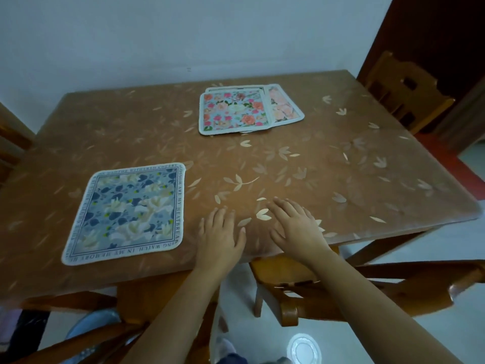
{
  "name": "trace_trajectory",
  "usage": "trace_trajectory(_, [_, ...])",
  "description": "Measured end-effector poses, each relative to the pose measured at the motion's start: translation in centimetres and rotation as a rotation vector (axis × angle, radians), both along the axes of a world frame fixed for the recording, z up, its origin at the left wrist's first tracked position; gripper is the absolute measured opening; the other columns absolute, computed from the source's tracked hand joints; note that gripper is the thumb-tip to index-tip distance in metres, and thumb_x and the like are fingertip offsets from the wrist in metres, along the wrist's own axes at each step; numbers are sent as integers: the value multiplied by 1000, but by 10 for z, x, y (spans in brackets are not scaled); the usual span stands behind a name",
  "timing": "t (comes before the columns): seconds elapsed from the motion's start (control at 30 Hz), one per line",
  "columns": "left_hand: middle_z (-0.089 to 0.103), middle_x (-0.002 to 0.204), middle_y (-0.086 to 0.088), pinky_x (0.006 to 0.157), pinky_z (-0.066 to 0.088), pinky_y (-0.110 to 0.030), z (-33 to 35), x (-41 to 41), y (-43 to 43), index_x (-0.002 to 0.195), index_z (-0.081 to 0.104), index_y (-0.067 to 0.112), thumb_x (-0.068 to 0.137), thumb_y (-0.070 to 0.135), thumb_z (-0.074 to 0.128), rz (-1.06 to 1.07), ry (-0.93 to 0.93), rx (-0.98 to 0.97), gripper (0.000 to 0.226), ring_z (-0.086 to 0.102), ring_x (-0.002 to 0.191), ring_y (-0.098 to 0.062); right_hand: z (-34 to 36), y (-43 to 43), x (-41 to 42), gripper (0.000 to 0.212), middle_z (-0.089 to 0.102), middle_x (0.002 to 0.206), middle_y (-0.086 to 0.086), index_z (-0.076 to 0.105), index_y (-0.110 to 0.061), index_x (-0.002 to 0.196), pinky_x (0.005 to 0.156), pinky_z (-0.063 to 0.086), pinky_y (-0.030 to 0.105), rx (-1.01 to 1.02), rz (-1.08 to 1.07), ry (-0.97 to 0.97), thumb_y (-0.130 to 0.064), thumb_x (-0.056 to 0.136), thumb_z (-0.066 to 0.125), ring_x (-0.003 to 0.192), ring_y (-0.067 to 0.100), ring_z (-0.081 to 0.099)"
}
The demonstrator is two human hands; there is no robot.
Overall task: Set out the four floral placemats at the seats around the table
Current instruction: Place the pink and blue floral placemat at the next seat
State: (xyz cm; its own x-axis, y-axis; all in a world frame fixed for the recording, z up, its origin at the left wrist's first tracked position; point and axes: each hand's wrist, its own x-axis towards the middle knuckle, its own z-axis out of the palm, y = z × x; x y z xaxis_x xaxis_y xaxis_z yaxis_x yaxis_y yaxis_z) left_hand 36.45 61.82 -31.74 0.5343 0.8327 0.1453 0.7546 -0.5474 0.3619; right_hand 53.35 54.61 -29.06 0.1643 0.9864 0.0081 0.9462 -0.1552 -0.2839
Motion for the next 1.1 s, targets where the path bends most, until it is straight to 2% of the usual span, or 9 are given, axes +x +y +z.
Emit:
trace_trajectory(0.23, [45, 137, -13, 105, 25, -52, 0, 25, 44, 128, 44, 11, 88, 34, 47, -46, -33, 15, 46, 32, 130, -31, 2, 32, 21, 52, 31, 148, 1, 30, -22, 139, 106, 25, 41, -16, -41, -54, -30, 90, 47, 135, 20, 23])
trace_trajectory(0.43, [43, 138, -11, 108, 17, -50, 3, 47, 75, 127, 45, 11, 89, 28, 48, -6, -60, -15, 42, 28, 132, -28, -1, 71, 52, 53, 35, 146, 2, 33, -20, 138, 104, 27, 39, -14, 2, -78, -29, 89, 50, 133, 22, 28])
trace_trajectory(0.57, [40, 141, -11, 109, 16, -47, 0, 71, 104, 130, 42, 8, 91, 27, 44, 49, 8, -9, 43, 26, 134, -26, -4, 113, 84, 54, 35, 146, 2, 32, -21, 138, 105, 24, 40, -22, 43, -65, -28, 88, 50, 133, 23, 27])
trace_trajectory(0.8, [47, 135, -15, 106, 22, -48, -11, 121, 163, 126, 47, 4, 90, 19, 48, 180, -21, -3, 39, 34, 129, -28, -19, 196, 134, 51, 36, 145, 2, 35, -19, 136, 105, 25, 40, -20, 135, -13, -28, 88, 50, 132, 23, 28])
trace_trajectory(1.0, [55, 125, -19, 101, 33, -52, -38, 156, 217, 118, 55, 0, 84, 13, 57, 157, -33, 41, 36, 43, 123, -33, -58, 262, 160, 47, 38, 143, 2, 37, -19, 134, 104, 27, 41, -1, 192, -11, -28, 89, 49, 131, 23, 30])
trace_trajectory(1.1, [53, 127, -16, 102, 30, -50, -53, 166, 249, 118, 55, 4, 85, 14, 56, 133, -8, 66, 34, 42, 124, -30, -77, 291, 174, 48, 39, 143, 4, 39, -18, 134, 105, 26, 43, 20, 175, -8, -26, 88, 50, 130, 24, 31])
